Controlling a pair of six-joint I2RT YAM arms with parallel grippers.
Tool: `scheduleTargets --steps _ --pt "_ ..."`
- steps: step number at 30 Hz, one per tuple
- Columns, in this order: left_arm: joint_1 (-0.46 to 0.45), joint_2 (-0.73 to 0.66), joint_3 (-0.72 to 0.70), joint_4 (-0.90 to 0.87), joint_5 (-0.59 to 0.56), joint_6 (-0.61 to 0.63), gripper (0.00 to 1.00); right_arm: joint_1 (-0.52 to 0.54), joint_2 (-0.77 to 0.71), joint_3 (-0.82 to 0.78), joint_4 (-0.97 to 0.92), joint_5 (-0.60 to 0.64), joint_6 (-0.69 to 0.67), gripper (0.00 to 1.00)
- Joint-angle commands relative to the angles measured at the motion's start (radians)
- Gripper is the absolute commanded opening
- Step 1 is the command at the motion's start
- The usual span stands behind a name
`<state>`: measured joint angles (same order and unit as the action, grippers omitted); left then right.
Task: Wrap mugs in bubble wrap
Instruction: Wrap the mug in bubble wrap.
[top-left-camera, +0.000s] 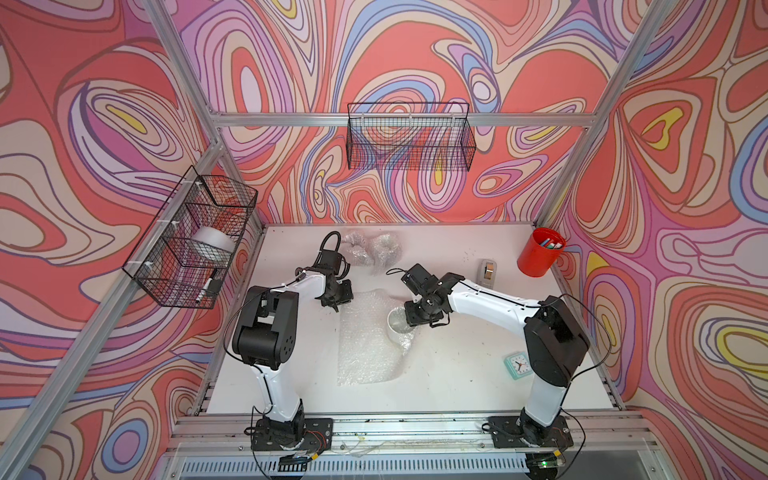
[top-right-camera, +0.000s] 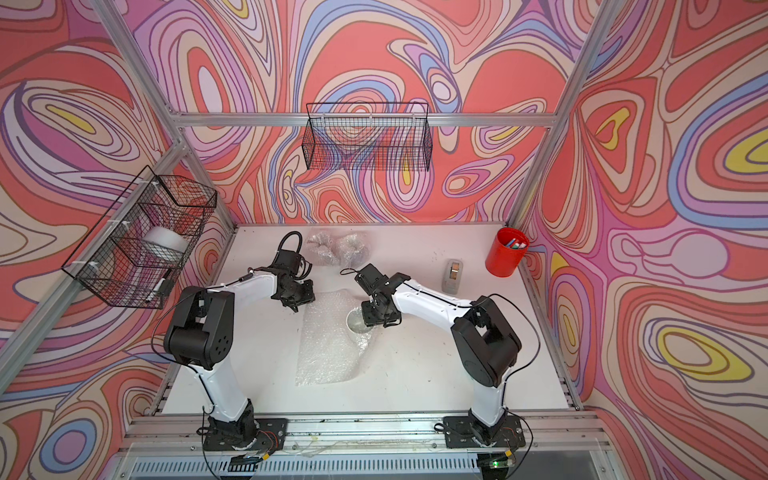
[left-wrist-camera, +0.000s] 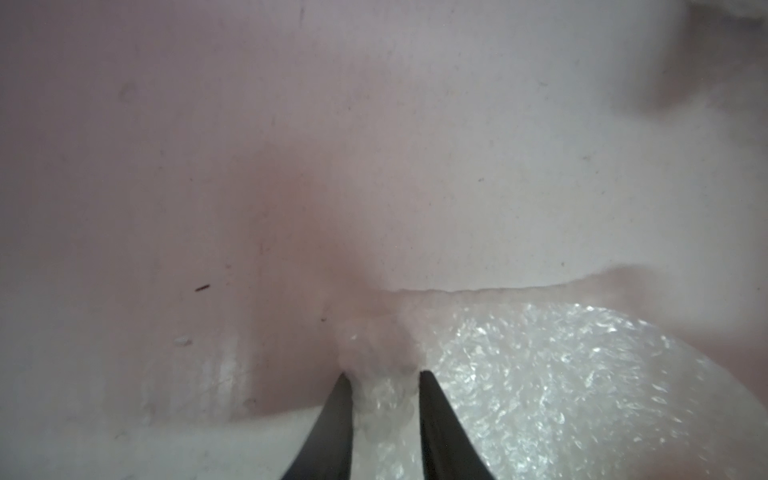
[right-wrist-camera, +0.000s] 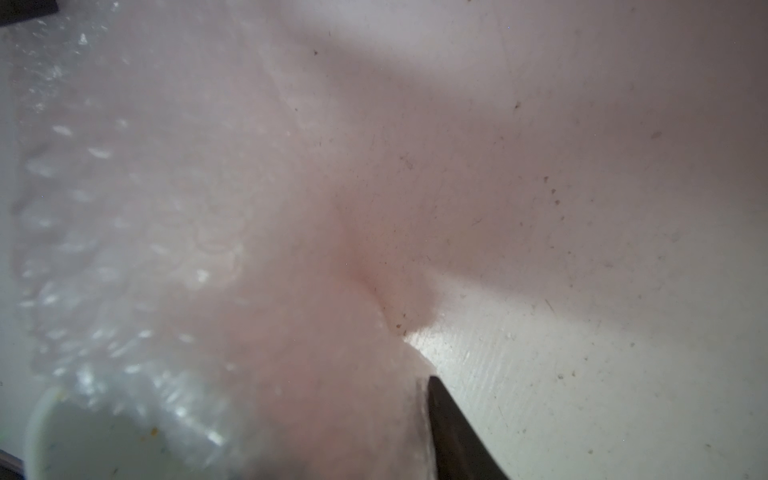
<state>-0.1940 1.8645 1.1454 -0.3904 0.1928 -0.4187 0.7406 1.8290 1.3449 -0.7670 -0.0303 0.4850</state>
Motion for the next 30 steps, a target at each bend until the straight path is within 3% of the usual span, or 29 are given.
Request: scheduleTargets --steps 1,4,8,17,26,30 --pt "0.002 0.031 -0.013 -0.03 0.043 0.008 0.18 0.004 0.015 0.018 -0.033 0.029 0.006 0.45" --pt "0.002 0.004 -0.016 -0.025 0.057 -0.002 0.08 0.005 0.017 0.019 -0.03 0.022 0.01 0.45" --pt "0.001 -0.108 -0.071 0.037 0.116 -0.025 0.03 0.011 0.027 0.032 -0.034 0.017 0.013 0.45" --pt "-0.017 -0.373 -0.203 0.235 0.367 -0.146 0.07 0.017 0.042 0.049 -0.045 0.018 0.045 0.49" --pt "-0.148 -0.493 -0.238 0.265 0.429 -0.211 0.07 0.024 0.049 0.062 -0.049 0.021 0.081 0.5" --pt "-0.233 -0.505 -0.269 0.275 0.394 -0.233 0.05 0.024 0.04 0.045 -0.018 0.0 0.107 0.5"
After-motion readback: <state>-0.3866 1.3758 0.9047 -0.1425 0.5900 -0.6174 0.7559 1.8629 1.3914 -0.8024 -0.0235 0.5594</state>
